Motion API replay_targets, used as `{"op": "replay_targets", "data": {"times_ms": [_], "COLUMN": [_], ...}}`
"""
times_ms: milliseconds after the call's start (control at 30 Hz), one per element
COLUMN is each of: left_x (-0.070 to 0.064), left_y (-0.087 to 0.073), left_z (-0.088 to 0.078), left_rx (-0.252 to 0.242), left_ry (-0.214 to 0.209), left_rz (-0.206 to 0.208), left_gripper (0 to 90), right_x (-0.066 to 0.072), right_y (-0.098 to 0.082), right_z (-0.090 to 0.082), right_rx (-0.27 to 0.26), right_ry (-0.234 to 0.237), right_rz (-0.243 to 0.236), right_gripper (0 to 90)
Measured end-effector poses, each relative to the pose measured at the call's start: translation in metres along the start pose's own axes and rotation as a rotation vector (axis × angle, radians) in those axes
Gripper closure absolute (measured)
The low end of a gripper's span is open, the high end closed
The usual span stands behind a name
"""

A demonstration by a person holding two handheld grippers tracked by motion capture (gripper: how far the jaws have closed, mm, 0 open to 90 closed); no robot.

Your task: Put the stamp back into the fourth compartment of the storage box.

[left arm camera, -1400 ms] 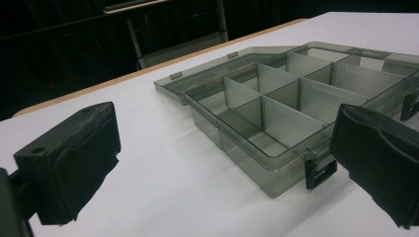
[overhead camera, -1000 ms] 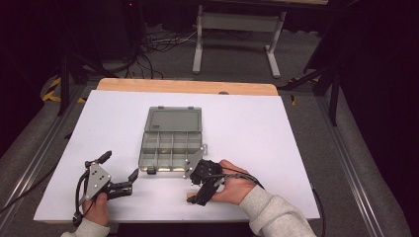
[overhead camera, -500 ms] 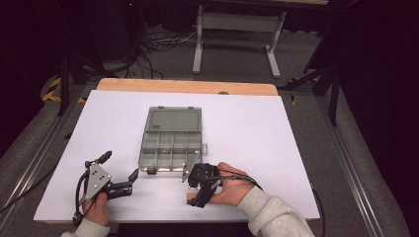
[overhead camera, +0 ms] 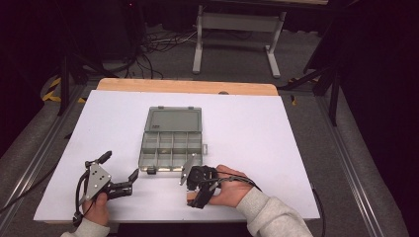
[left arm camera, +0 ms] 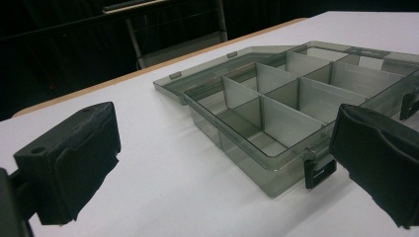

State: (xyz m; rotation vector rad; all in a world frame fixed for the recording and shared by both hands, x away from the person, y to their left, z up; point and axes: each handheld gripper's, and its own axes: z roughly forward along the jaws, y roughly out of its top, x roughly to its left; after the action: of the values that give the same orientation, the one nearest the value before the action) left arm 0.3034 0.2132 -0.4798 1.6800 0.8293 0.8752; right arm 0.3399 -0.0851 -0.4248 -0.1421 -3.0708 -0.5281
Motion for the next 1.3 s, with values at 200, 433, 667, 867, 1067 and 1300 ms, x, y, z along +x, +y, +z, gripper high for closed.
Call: {"op": "replay_targets", "data": {"times_ms": [200,433,667,867,1067,1300], "left_x": [0.0,0.0,0.0,0.0,0.0,0.0], "left_y": [0.0,0.0,0.0,0.0,0.0,0.0], "left_z": [0.0,0.0,0.0,0.0,0.0,0.0], "left_rx": [-0.001,-0.001,-0.001,-0.001,-0.001,-0.001], "left_ry": [0.0,0.0,0.0,-0.001,-0.001,-0.001], "left_rz": [0.0,0.001,0.0,0.0,0.0,0.0], "left_gripper": [0.3,0.3,0.3,0.3,0.3,0.3], "right_x": [0.001,0.004,0.005,0.007,0.009,0.01], "right_y": [0.0,0.0,0.001,0.001,0.001,0.001], "right_z": [0.004,0.009,0.011,0.013,0.013,0.013], "right_rx": [0.011,0.03,0.036,0.038,0.034,0.034], "right_ry": [0.0,-0.008,-0.022,-0.039,-0.043,-0.046], "right_rz": [-0.008,-0.018,-0.046,-0.064,-0.079,-0.089], "right_gripper": [38.5,45.9,53.9,59.5,64.7,65.7]}}
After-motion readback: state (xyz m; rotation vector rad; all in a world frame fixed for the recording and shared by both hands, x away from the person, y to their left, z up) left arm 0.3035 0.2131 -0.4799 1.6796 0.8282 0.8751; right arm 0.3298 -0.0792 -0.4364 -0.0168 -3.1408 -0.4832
